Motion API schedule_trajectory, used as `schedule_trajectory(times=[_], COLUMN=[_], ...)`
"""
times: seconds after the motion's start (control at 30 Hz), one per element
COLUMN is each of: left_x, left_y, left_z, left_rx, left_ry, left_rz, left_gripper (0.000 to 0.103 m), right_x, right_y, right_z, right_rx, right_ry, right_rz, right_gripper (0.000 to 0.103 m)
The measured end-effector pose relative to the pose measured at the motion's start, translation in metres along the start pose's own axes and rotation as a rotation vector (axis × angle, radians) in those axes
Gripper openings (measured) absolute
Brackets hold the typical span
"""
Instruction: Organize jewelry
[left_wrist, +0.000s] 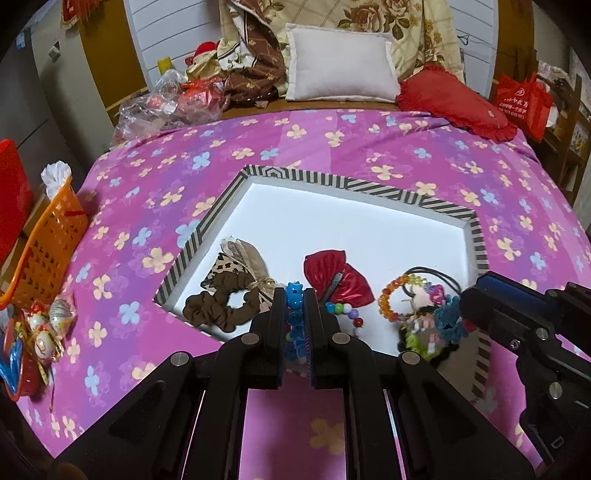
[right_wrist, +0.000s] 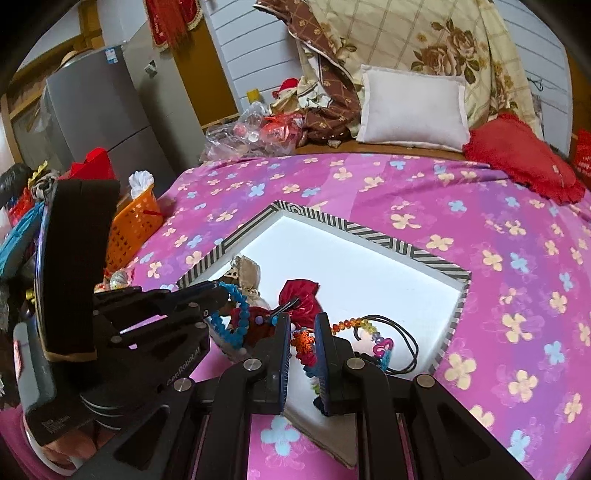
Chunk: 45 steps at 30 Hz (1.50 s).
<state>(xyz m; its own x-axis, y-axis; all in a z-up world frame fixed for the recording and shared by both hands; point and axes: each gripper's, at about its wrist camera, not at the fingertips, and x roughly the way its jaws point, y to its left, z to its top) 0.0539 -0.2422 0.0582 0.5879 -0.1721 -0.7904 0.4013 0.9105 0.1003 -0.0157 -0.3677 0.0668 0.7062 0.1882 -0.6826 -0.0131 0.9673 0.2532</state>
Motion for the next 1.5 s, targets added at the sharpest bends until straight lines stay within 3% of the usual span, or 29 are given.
schedule_trajectory(times=[0.37,0.7,0.77,0.8,0.83,0.87,0.9,1.5], left_x=[0.041,0.056,0.054,0.053,0.051,0.048,0.045,-0.008], left_y=[0.000,0.002,0.002,0.002,0.003,0.004,0.006,0.016], left_z=[-0.008,-0.018,-0.018,-0.019,-0.019,-0.020,-0.020,-0.050], left_rx=[-0.005,-0.028,-0.029,-0.030,-0.033,-0.040,-0.047,-0.080], left_ry=[0.050,0.064,0.062,0.061,0.055,0.043,0.035,-0.036], left_rz=[0.028,0.037,0.036,0.036,0.034,0.027,0.023,0.024], left_gripper=[0.007,0.008,0.014,0.019,0.032,0.041,0.043,0.049], right_x=[0.040,0.047,0.043,0.039,0.036,0.032,0.030,-0.013], right_y=[-0.042,-0.044,-0.044,-0.044,-0.043,-0.042,-0.040,-0.009], right_z=[-0.027,-0.040,-0.041,-0.042,-0.043,-0.043,-0.043,-0.069], right_rx=[0.069,0.061,0.066,0.073,0.077,0.075,0.071,0.087], right_ry=[0.098,0.121,0.111,0.100,0.086,0.071,0.070,0.014], right_rz=[-0.078,-0.112,-0.112,-0.110,-0.107,-0.105,-0.109,-0.118], right_gripper=[0.012,0.012,0.019,0.034,0.044,0.044,0.044,0.045])
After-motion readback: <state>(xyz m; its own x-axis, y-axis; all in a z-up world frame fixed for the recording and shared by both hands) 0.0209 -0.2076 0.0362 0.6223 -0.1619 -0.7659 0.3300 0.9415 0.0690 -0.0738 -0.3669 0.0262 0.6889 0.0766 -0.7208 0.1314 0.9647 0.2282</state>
